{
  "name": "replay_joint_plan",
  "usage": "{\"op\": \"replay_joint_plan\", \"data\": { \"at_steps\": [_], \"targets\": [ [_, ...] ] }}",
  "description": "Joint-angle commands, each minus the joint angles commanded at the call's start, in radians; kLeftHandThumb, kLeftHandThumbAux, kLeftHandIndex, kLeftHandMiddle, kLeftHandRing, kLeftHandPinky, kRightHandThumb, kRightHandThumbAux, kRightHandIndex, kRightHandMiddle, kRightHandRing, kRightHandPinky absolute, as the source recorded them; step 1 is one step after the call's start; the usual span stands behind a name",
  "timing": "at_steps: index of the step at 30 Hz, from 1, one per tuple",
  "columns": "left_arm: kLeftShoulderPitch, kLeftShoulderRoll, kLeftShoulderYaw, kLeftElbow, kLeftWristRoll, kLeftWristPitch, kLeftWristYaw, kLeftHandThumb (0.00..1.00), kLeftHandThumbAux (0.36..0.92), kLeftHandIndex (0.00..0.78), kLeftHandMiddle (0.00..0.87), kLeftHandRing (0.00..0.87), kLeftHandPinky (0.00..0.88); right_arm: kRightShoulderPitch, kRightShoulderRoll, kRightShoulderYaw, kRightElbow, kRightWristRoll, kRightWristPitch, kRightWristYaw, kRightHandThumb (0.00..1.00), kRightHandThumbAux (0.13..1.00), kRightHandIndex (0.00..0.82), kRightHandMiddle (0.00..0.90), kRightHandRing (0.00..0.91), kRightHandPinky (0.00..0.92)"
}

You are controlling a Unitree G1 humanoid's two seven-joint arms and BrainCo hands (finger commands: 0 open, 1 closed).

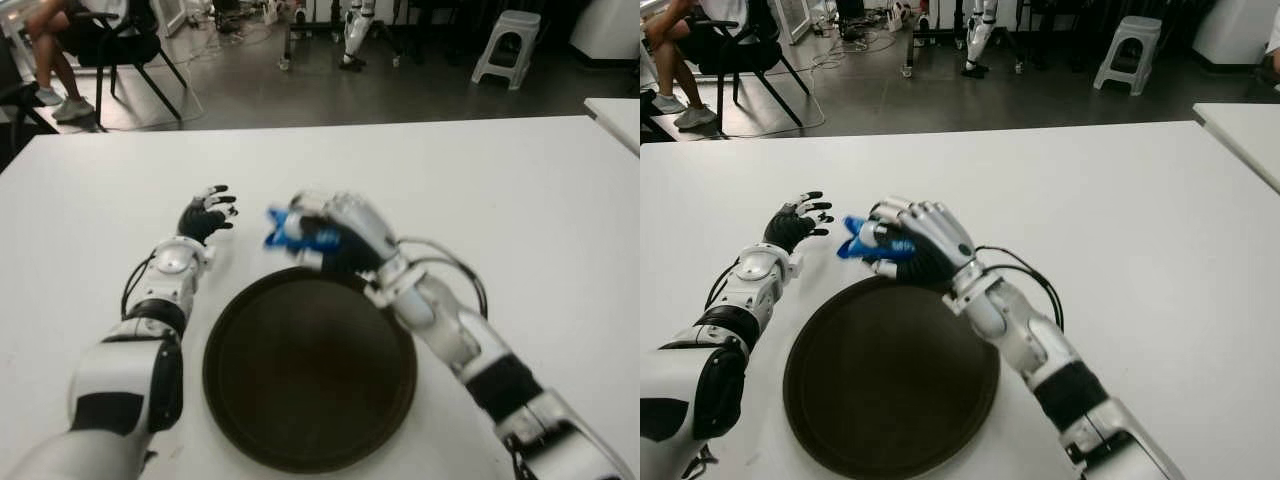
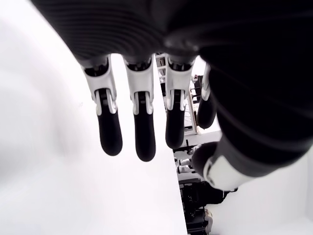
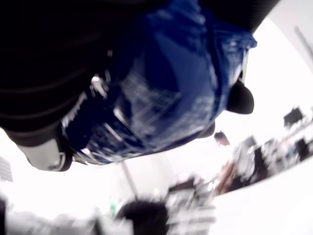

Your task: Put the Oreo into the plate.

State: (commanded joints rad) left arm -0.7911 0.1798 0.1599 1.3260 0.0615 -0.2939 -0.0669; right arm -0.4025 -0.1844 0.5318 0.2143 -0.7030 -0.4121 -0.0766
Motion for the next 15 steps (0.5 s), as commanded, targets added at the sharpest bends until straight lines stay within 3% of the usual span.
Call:
{"op": "replay_joint_plan", "data": {
  "at_steps": [15],
  "targets": [
    [-0.003,0.004,-0.012,0.001,0.011,0.004,-0.005,0.0,0.709,0.176,0.24,0.276,0.314,-0.03,-0.032,0.012,-0.001,0.036,-0.077,0.155,0.851,0.678,0.402,0.528,0.785,0.799]
  ]
}}
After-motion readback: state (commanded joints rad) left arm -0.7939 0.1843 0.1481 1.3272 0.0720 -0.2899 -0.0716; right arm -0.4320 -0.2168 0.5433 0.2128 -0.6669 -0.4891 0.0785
